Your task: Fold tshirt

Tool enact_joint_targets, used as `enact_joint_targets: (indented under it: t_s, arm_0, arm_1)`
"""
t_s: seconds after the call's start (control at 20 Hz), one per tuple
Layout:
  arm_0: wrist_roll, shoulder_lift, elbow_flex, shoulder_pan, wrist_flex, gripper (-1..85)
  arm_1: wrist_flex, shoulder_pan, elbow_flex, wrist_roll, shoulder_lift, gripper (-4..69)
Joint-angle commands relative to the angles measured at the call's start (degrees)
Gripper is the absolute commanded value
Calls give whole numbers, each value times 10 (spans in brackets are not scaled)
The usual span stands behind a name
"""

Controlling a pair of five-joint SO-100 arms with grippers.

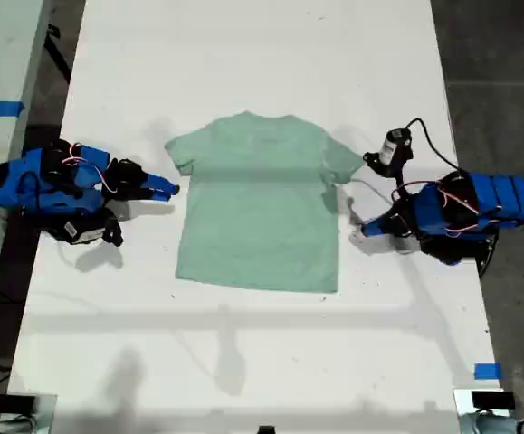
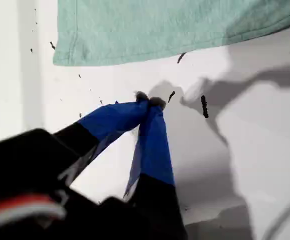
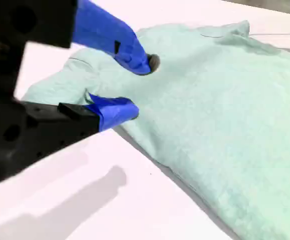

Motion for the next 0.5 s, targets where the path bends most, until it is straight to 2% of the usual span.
enact_joint_targets:
  t_s: [0.0, 0.45]
  arm_0:
    - [7, 61, 3, 69, 4, 1]
    - [10, 61, 4, 69, 4, 1]
  arm_1:
    - [13, 40, -3, 404, 36, 25]
    - [13, 53, -3, 404, 36, 17]
